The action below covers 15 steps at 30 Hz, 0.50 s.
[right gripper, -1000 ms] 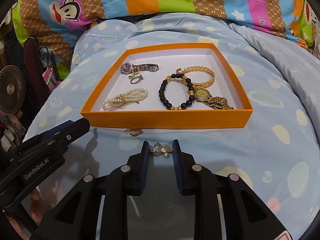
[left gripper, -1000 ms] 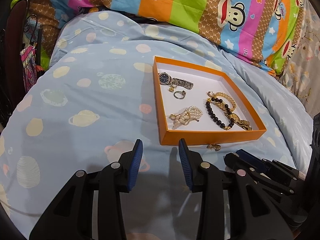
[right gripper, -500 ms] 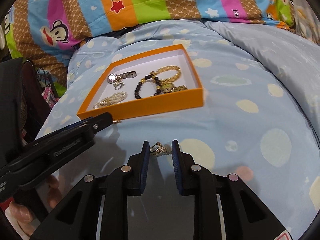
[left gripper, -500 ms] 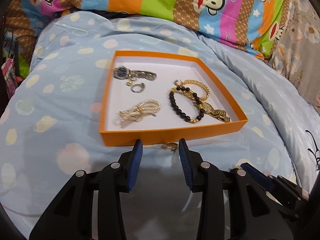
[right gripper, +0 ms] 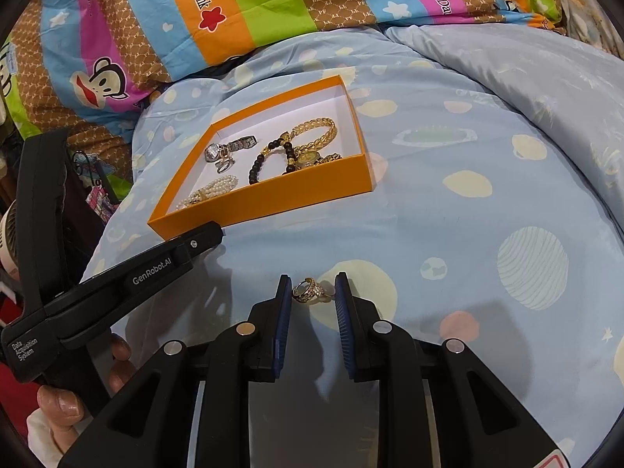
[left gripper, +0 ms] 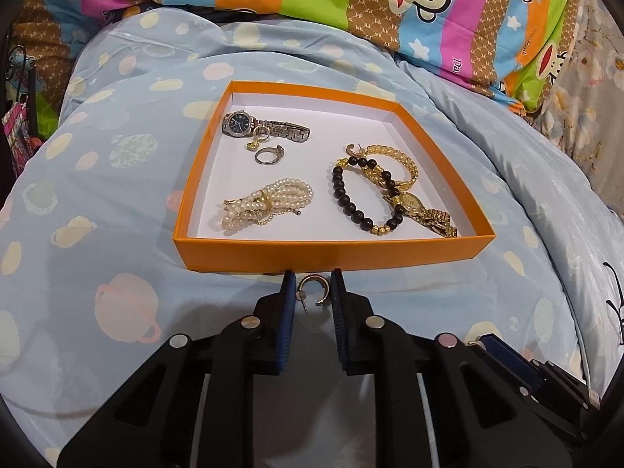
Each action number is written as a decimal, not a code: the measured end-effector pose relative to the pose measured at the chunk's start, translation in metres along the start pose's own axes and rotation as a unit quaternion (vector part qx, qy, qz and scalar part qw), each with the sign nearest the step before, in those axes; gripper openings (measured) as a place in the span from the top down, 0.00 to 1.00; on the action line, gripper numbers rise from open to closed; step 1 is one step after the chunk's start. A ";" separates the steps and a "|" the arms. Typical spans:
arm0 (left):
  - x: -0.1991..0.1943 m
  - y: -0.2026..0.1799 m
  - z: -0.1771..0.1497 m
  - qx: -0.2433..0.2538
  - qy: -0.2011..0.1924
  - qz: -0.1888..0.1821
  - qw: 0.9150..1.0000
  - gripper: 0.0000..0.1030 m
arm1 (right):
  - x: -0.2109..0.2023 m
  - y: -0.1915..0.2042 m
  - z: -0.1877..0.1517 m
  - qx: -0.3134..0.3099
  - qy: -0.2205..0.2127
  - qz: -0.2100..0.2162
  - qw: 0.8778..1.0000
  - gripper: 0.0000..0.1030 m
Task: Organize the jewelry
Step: 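Grasp a gold earring with the right gripper while the left gripper grasps another earring, then carry both earrings into the box and lower them beside the watch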
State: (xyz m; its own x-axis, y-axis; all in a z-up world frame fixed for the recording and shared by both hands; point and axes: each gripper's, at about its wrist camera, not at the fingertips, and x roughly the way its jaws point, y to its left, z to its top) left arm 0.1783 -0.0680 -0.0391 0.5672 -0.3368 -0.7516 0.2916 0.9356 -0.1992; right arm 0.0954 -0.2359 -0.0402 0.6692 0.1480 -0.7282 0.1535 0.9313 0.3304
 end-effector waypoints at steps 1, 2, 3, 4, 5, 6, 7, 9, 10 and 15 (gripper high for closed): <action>-0.001 0.000 0.000 0.000 -0.001 0.000 1.000 0.83 | 0.000 0.000 0.000 0.000 0.000 0.000 1.000 0.79; -0.001 0.000 0.000 0.001 -0.002 0.000 1.000 0.83 | 0.000 0.000 0.000 0.000 0.000 0.001 1.000 0.79; -0.002 0.000 -0.001 0.001 -0.003 0.000 1.000 0.83 | 0.000 0.000 0.000 0.000 0.000 0.001 1.000 0.79; -0.003 0.000 -0.001 0.002 -0.006 0.000 1.000 0.83 | 0.000 0.000 0.000 0.000 0.000 0.001 1.000 0.79; -0.004 0.000 -0.001 0.002 -0.007 -0.001 1.000 0.83 | 0.000 0.000 0.000 0.000 -0.001 0.001 1.000 0.79; -0.005 -0.001 -0.001 0.003 -0.009 -0.001 1.000 0.83 | 0.000 -0.001 -0.001 0.000 -0.001 0.001 1.000 0.79; -0.005 -0.001 -0.002 0.003 -0.010 -0.001 1.000 0.83 | 0.000 -0.001 -0.001 0.000 -0.002 0.001 1.000 0.79; -0.007 -0.001 -0.002 0.004 -0.012 -0.002 1.000 0.83 | 0.000 -0.001 -0.001 0.000 -0.002 0.001 1.000 0.79; -0.008 -0.001 -0.003 0.005 -0.014 -0.002 1.000 0.83 | 0.000 -0.001 -0.001 0.000 -0.002 0.001 1.000 0.79; -0.010 -0.002 -0.002 0.005 -0.018 -0.001 1.000 0.83 | 0.000 -0.001 0.000 0.000 -0.002 0.001 1.000 0.79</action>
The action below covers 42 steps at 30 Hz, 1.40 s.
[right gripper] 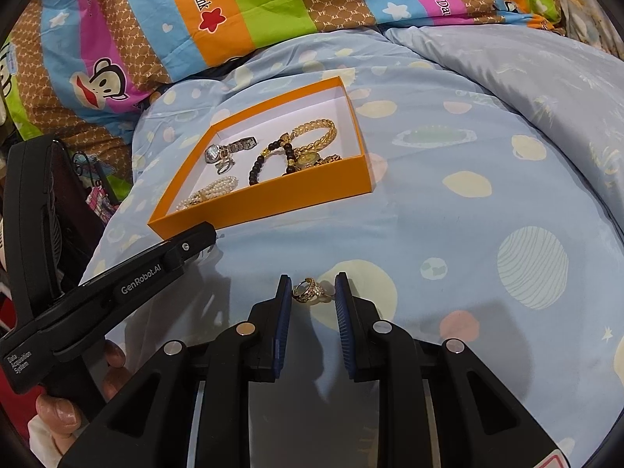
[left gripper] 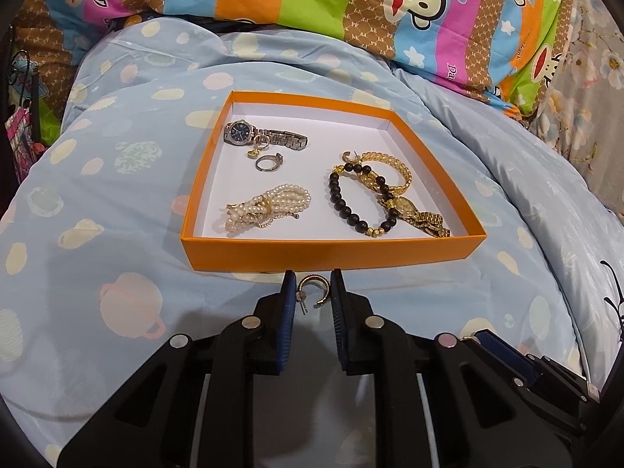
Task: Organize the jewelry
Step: 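Carry both earrings into the box and lower them beside the watch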
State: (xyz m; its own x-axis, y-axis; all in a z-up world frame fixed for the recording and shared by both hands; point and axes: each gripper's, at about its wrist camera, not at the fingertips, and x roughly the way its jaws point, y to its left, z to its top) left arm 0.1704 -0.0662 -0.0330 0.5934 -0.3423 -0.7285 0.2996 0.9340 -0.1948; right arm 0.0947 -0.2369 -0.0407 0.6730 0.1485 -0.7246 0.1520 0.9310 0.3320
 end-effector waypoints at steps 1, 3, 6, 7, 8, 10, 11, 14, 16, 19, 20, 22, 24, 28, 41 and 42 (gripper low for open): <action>-0.001 0.000 -0.001 0.000 -0.001 0.000 1.000 0.83 | 0.000 0.000 0.000 0.000 -0.001 0.000 1.000 0.79; -0.003 0.000 -0.002 0.000 -0.004 -0.002 1.000 0.83 | -0.001 -0.001 0.000 0.000 -0.003 0.000 1.000 0.79; -0.011 0.001 -0.005 0.000 -0.011 -0.003 1.000 0.83 | -0.004 -0.001 0.000 0.001 -0.009 0.000 1.000 0.79; -0.013 0.002 -0.006 0.000 -0.013 -0.002 1.000 0.83 | -0.006 -0.001 0.000 0.001 -0.011 0.000 1.000 0.79; -0.017 0.004 -0.008 -0.001 -0.016 -0.002 1.000 0.83 | -0.007 -0.001 0.000 0.000 -0.013 0.000 1.000 0.79; -0.024 0.006 -0.009 0.000 -0.020 -0.003 1.000 0.83 | -0.011 0.001 0.000 -0.003 -0.020 -0.001 1.000 0.79; -0.029 0.007 -0.010 0.001 -0.024 -0.004 1.000 0.83 | -0.012 0.002 0.000 -0.005 -0.023 -0.001 1.000 0.79; -0.043 0.012 -0.006 0.004 -0.037 -0.005 0.999 0.83 | -0.015 0.005 0.003 -0.013 -0.032 -0.005 0.999 0.79; -0.051 0.013 0.003 0.010 -0.049 -0.002 0.999 0.83 | -0.018 0.007 0.008 -0.019 -0.040 -0.009 0.999 0.79; -0.061 0.017 0.022 0.009 -0.072 0.001 0.997 0.83 | -0.019 0.008 0.022 -0.022 -0.053 -0.009 0.998 0.79; -0.062 0.018 0.028 0.008 -0.078 0.003 0.997 0.83 | -0.020 0.009 0.028 -0.024 -0.057 -0.010 0.998 0.79; -0.062 0.021 0.041 0.004 -0.089 0.006 0.996 0.83 | -0.019 0.013 0.039 -0.029 -0.067 -0.011 0.997 0.79; -0.059 0.023 0.054 -0.003 -0.097 0.007 0.995 0.83 | -0.017 0.016 0.050 -0.036 -0.075 -0.011 0.996 0.79; -0.039 0.023 0.071 -0.011 -0.097 0.012 0.995 0.83 | -0.003 0.025 0.069 -0.049 -0.083 -0.011 0.995 0.79; 0.024 0.014 0.099 0.016 -0.095 0.035 0.995 0.83 | 0.048 0.036 0.124 -0.059 -0.103 -0.004 0.993 0.79; 0.027 0.014 0.101 0.017 -0.097 0.036 0.995 0.83 | 0.051 0.036 0.128 -0.060 -0.104 -0.003 0.993 0.79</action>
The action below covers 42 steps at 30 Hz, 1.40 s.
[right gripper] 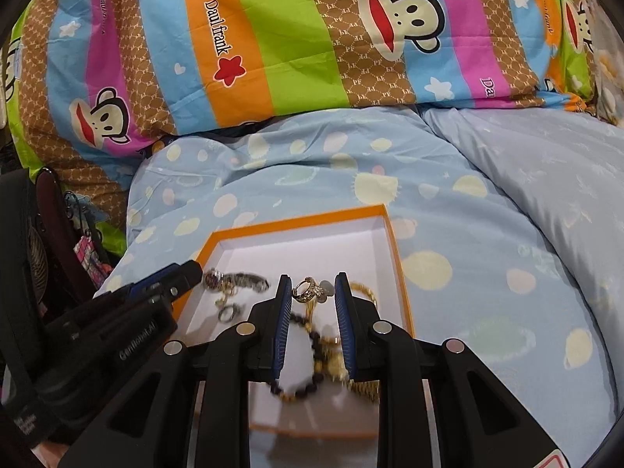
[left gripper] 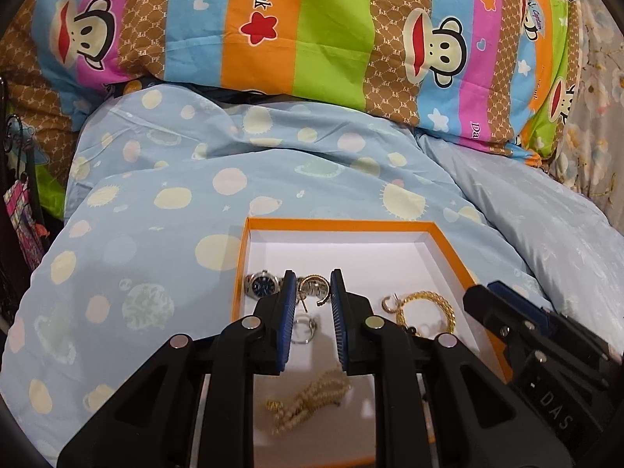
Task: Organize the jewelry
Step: 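Carry both earrings into the box and lower them beside the watch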
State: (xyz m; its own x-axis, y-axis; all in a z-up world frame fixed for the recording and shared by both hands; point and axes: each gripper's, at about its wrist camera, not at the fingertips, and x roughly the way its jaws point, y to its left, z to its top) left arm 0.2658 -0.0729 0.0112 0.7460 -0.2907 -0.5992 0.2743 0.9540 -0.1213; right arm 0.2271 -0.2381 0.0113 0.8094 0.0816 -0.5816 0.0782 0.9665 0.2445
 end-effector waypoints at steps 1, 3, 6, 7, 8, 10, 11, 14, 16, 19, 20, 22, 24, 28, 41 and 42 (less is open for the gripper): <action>0.003 0.000 0.002 0.001 -0.001 0.001 1.000 0.83 | 0.004 0.000 0.004 -0.001 -0.002 0.000 1.000 0.79; 0.009 0.001 0.005 0.001 -0.002 0.002 1.000 0.83 | 0.011 0.000 0.008 -0.002 -0.003 -0.001 1.000 0.79; 0.017 0.002 0.007 0.002 -0.001 0.005 1.000 0.83 | 0.021 0.000 0.014 -0.006 -0.004 -0.002 1.000 0.79; 0.019 0.002 0.008 0.003 0.000 0.006 1.000 0.83 | 0.023 0.001 0.015 -0.007 -0.004 -0.001 1.000 0.79; 0.021 0.002 0.008 0.004 0.000 0.008 1.000 0.83 | 0.024 0.001 0.015 -0.008 -0.005 -0.001 1.000 0.79; 0.023 0.002 0.009 0.006 -0.001 0.011 1.000 0.83 | 0.027 0.000 0.015 -0.008 -0.006 0.000 1.000 0.79; 0.024 0.002 0.009 0.007 -0.002 0.012 1.000 0.83 | 0.027 0.000 0.016 -0.008 -0.005 -0.001 1.000 0.79; 0.024 0.005 0.010 0.009 -0.004 0.015 1.000 0.83 | 0.029 -0.002 0.015 -0.010 -0.004 -0.003 1.000 0.79; 0.022 0.008 0.011 0.006 -0.007 0.015 1.000 0.83 | 0.029 -0.005 0.015 -0.007 -0.005 -0.006 1.000 0.79; 0.022 0.012 0.011 0.000 -0.008 0.012 1.000 0.83 | 0.030 -0.010 0.014 0.000 -0.006 -0.007 1.000 0.79; 0.022 0.013 0.011 -0.002 -0.009 0.012 1.000 0.83 | 0.030 -0.011 0.013 0.000 -0.006 -0.008 1.000 0.79; 0.023 0.015 0.011 -0.006 -0.008 0.010 1.000 0.83 | 0.032 -0.011 0.013 -0.001 -0.006 -0.011 1.000 0.79; 0.025 0.015 0.010 -0.006 -0.008 0.011 1.000 0.83 | 0.034 -0.011 0.011 -0.003 -0.004 -0.010 1.000 0.79; 0.028 0.014 0.009 -0.003 -0.003 0.012 1.000 0.83 | 0.036 -0.008 0.009 -0.010 -0.002 -0.012 1.000 0.79; 0.028 0.012 0.007 0.004 -0.003 0.014 1.000 0.83 | 0.036 -0.006 0.007 -0.015 0.001 -0.013 1.000 0.79; 0.028 0.012 0.007 0.004 -0.003 0.014 1.000 0.83 | 0.036 -0.006 0.007 -0.015 0.001 -0.013 1.000 0.79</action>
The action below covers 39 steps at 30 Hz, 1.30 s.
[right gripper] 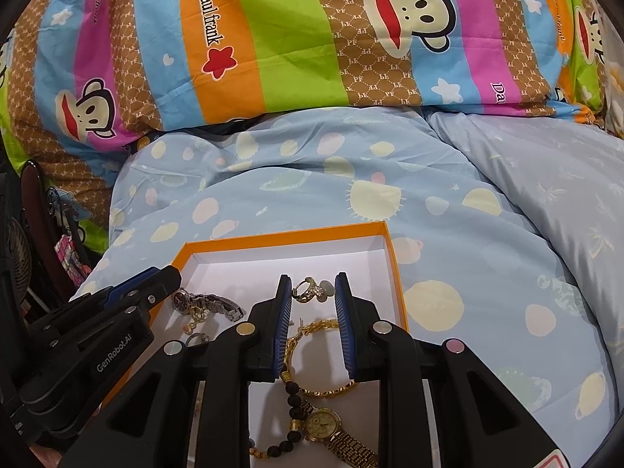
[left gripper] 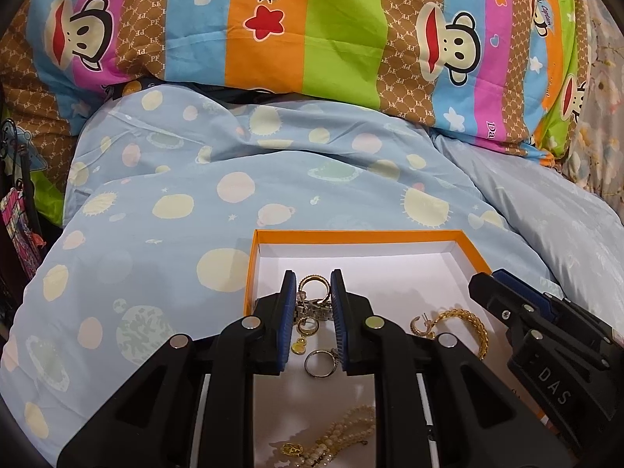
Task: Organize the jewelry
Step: 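Carry both earrings into the box and lower them beside the watch, then open both grippers to release the earrings and lift away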
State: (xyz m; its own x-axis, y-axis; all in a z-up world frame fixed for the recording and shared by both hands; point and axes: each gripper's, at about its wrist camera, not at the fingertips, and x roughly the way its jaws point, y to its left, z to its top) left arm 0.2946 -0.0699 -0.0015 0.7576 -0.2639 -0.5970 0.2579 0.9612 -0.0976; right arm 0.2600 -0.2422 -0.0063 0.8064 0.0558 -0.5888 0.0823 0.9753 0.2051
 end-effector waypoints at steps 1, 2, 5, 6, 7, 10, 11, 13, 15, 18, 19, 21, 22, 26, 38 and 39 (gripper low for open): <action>0.000 0.000 0.000 0.000 0.000 0.000 1.000 0.83 | 0.000 0.000 0.000 0.000 0.000 0.000 1.000 0.79; 0.000 0.000 0.000 -0.001 0.001 -0.001 1.000 0.83 | 0.001 0.000 0.000 -0.001 0.001 0.000 1.000 0.79; 0.001 -0.001 0.000 0.002 0.003 -0.001 1.000 0.83 | 0.002 0.001 -0.001 -0.003 0.002 -0.002 1.000 0.79; 0.001 -0.001 -0.001 0.002 0.003 -0.002 1.000 0.83 | 0.002 0.001 -0.001 -0.002 0.002 -0.002 1.000 0.79; 0.001 -0.002 0.000 0.002 0.003 -0.002 1.000 0.83 | 0.002 0.001 -0.001 -0.003 0.002 -0.002 1.000 0.79; 0.002 -0.002 -0.001 0.002 0.003 -0.002 1.000 0.83 | 0.002 0.001 -0.001 -0.003 0.003 -0.002 1.000 0.79; 0.002 -0.002 -0.001 0.002 0.004 -0.002 1.000 0.83 | 0.002 0.001 -0.001 -0.003 0.003 -0.002 1.000 0.79; 0.002 -0.002 -0.001 0.002 0.003 -0.002 1.000 0.83 | 0.003 0.001 -0.001 -0.004 0.003 -0.003 1.000 0.79; 0.002 -0.003 -0.001 0.003 0.004 -0.002 1.000 0.83 | 0.003 0.002 -0.001 -0.004 0.004 -0.002 1.000 0.79; 0.003 -0.003 -0.001 0.003 0.004 -0.003 1.000 0.83 | 0.003 0.002 -0.001 -0.005 0.004 -0.003 1.000 0.79; 0.003 -0.003 -0.001 0.003 0.004 -0.002 1.000 0.83 | 0.003 0.002 -0.001 -0.004 0.004 -0.003 1.000 0.79; 0.003 -0.003 -0.001 0.003 0.005 -0.003 1.000 0.83 | 0.003 0.002 -0.001 -0.004 0.005 -0.003 1.000 0.79; 0.002 -0.003 -0.001 0.003 0.004 -0.002 1.000 0.83 | 0.003 0.002 -0.001 -0.004 0.004 -0.003 1.000 0.79; 0.003 -0.003 -0.001 0.003 0.005 -0.002 1.000 0.83 | 0.004 0.003 -0.001 -0.006 0.005 -0.003 1.000 0.79; 0.005 -0.003 -0.003 -0.006 0.004 0.000 1.000 0.68 | 0.005 0.002 -0.001 -0.005 0.008 -0.002 1.000 0.78; 0.004 -0.003 -0.003 -0.005 0.003 0.002 1.000 0.68 | 0.005 0.002 -0.001 -0.005 0.008 -0.002 1.000 0.78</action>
State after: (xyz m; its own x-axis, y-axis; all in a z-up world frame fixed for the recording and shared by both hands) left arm 0.2952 -0.0736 -0.0063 0.7543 -0.2604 -0.6027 0.2492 0.9628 -0.1041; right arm 0.2635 -0.2395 -0.0098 0.7965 0.0555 -0.6021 0.0790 0.9777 0.1946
